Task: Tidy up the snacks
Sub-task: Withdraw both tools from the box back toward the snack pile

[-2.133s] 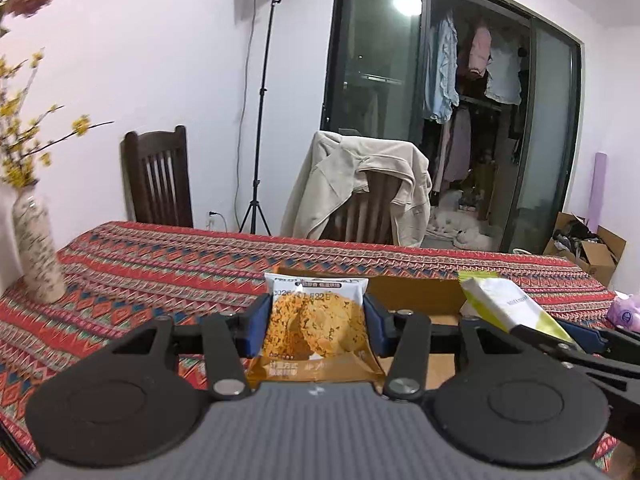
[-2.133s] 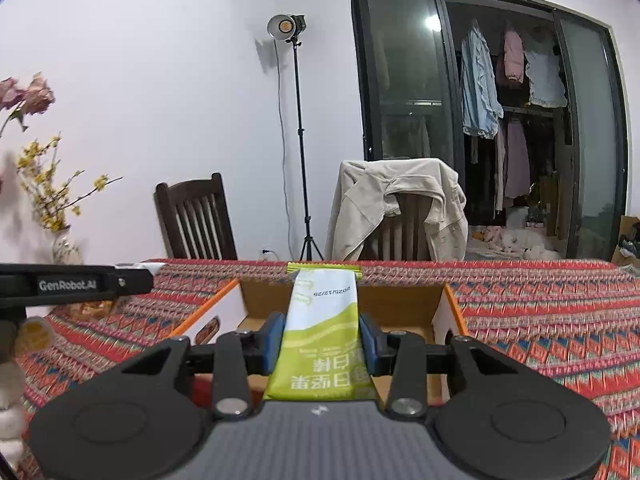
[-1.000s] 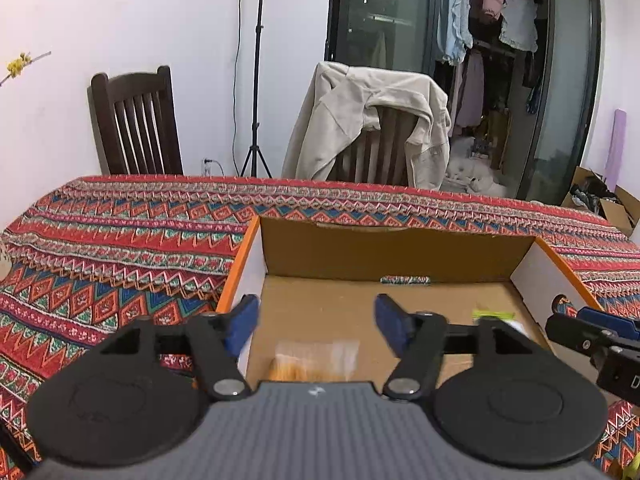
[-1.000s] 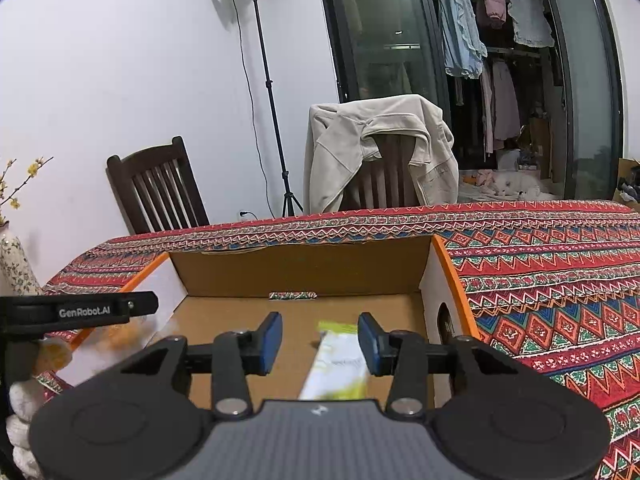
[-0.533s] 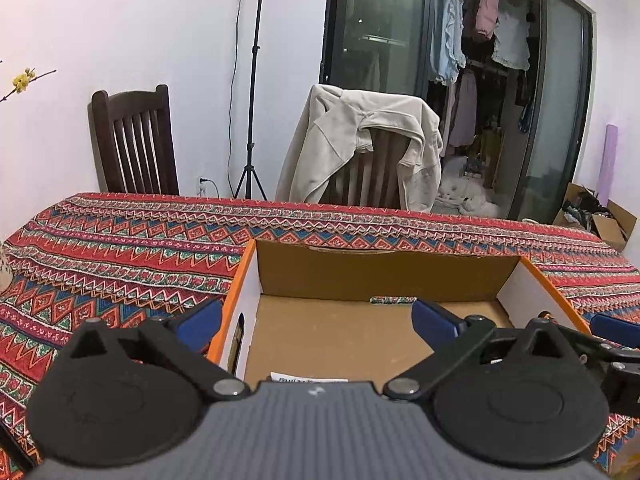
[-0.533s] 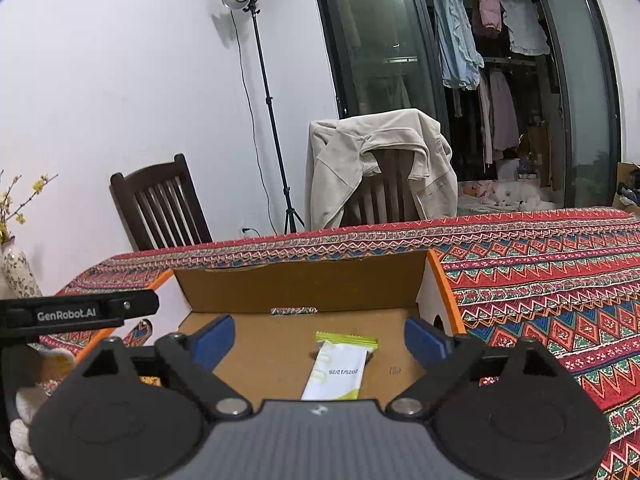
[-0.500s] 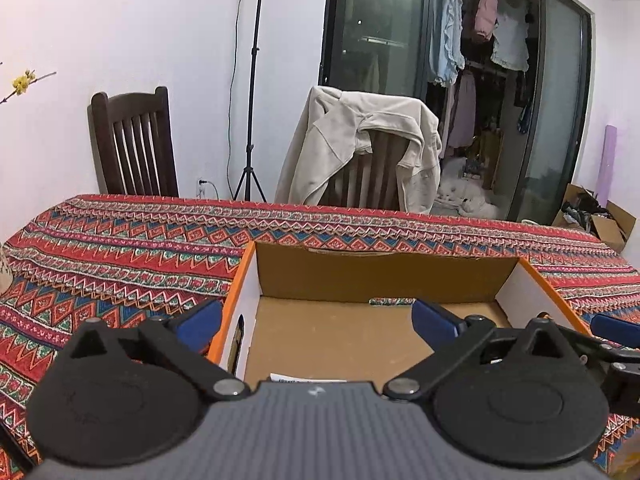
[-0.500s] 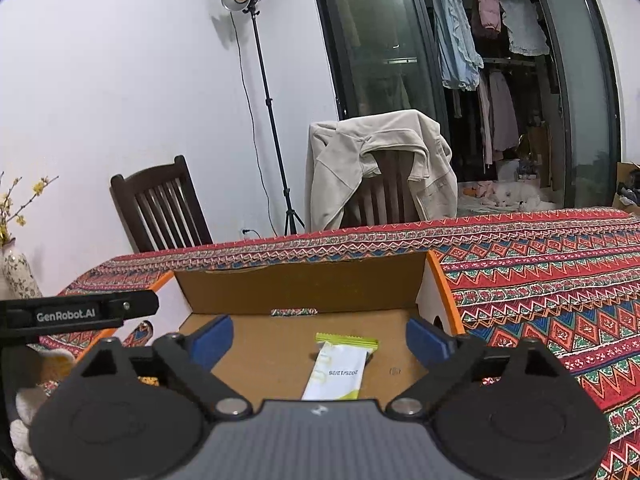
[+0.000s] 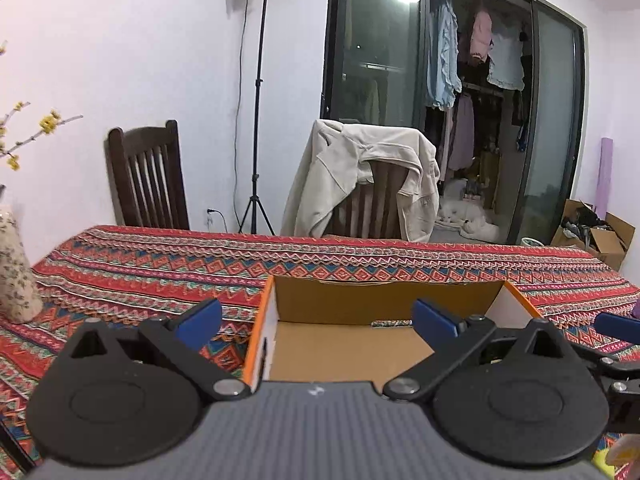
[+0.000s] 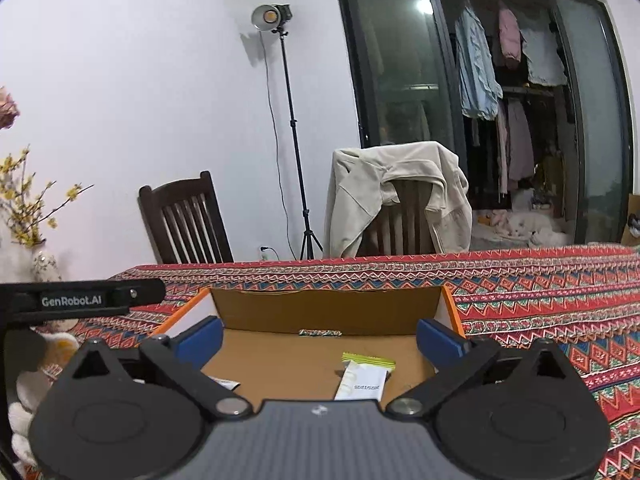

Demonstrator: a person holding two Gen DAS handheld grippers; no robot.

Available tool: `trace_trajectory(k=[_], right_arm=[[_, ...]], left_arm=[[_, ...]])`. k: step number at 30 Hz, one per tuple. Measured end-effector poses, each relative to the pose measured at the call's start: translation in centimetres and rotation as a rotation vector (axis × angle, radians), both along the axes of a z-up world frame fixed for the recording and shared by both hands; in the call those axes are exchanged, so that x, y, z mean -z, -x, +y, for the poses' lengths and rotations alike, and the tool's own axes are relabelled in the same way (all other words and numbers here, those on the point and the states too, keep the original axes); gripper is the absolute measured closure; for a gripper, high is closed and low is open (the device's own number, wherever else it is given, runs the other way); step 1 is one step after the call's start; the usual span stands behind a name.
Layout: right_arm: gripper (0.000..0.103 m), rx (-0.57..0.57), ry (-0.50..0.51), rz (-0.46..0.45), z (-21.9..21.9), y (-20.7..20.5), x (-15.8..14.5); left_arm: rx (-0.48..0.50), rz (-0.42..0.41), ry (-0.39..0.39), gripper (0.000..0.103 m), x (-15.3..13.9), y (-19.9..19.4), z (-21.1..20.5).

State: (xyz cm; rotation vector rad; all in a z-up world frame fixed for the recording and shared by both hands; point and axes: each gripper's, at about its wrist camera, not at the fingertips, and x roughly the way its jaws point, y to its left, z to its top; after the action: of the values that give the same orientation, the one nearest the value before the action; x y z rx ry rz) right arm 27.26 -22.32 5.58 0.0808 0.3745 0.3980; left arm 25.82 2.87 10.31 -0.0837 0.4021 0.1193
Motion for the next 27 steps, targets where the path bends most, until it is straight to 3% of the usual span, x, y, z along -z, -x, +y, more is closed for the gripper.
trace_trajectory(k=[15,27], right_arm=[[0.000,-0.008,0.025,-0.004,-0.8,8.1,-0.1],[0.000,-0.033,0.046,0.046,-1.5,14.0,3.2]], left_arm=[[-0.015,0.005,0.018,0.000,0.6,8.1,1.7],[-0.017,0.059,0.058,0.000,5.2,13.7,3.0]])
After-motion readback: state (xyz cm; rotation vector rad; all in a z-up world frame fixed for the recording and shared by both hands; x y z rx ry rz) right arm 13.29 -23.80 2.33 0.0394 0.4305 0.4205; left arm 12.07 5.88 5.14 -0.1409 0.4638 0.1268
